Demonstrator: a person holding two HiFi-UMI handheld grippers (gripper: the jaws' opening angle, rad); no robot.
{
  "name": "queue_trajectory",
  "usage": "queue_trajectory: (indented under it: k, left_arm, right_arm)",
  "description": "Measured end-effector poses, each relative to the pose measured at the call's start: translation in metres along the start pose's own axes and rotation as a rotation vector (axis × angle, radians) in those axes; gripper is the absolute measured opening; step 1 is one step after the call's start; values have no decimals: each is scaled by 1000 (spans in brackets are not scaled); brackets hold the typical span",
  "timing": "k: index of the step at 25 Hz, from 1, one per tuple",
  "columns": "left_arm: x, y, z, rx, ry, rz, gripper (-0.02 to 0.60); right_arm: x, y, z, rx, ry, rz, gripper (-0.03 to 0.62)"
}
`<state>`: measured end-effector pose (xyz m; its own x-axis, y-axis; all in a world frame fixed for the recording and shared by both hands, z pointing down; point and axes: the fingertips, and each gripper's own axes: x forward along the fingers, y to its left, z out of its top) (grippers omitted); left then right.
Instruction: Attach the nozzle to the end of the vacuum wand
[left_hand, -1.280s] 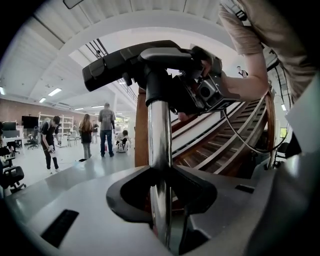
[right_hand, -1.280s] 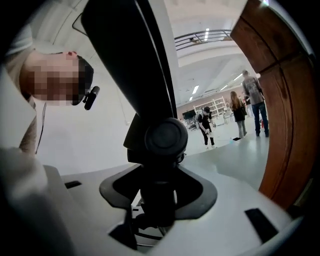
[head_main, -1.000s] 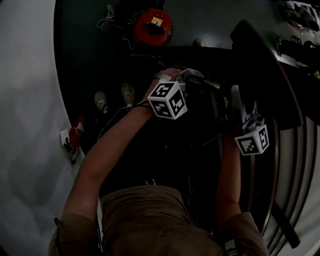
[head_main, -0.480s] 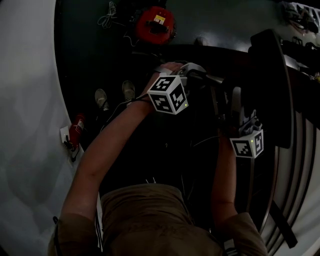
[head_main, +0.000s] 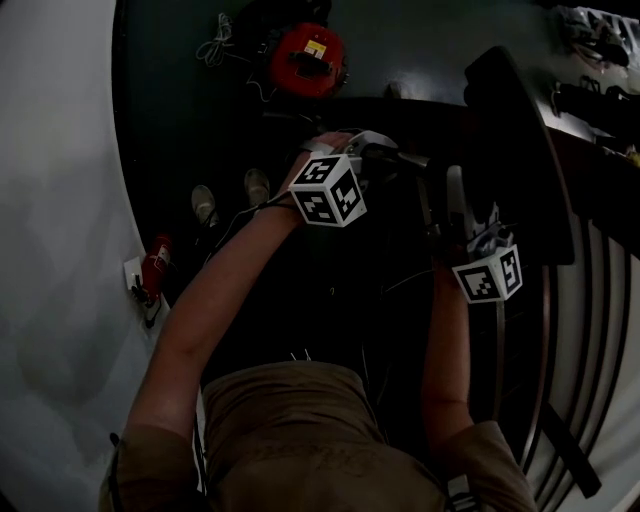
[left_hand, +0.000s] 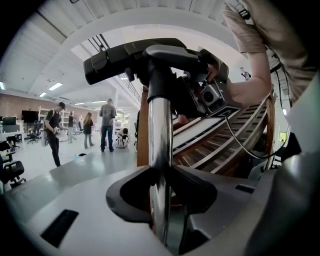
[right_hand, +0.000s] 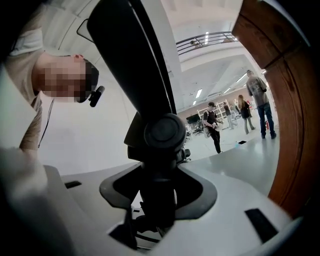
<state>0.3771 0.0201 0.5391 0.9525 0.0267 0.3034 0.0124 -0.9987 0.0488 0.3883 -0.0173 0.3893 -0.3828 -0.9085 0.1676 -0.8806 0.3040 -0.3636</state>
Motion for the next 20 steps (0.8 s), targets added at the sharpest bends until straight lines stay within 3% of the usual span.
queue_trajectory:
  k: [3, 6, 9, 11, 15, 17, 20]
  left_arm:
    - [4, -9, -5, -40, 95, -8, 138]
    - [-2, -12, -7, 16, 268, -33, 138]
    - [0, -27, -3, 12, 338, -55, 143]
    - [3, -26, -3, -33, 345, -42, 141]
    - [7, -23, -21, -99, 392, -38, 143]
    - [11, -29, -28, -97, 419, -59, 146]
    - [18, -37, -28, -50, 468, -69, 144]
  right_arm:
    - [-4, 4, -9, -46, 25, 85, 192]
    - [2, 22, -6, -57, 57, 182, 191]
    - [-5, 27, -11, -41, 136, 235, 192]
    - [-6, 17, -14, -30, 114, 201, 192]
    - [-16, -1, -25, 36, -70, 33, 191]
    - [-27, -7, -33, 66, -112, -33, 189]
    - [-36, -8, -34, 38, -108, -61, 189]
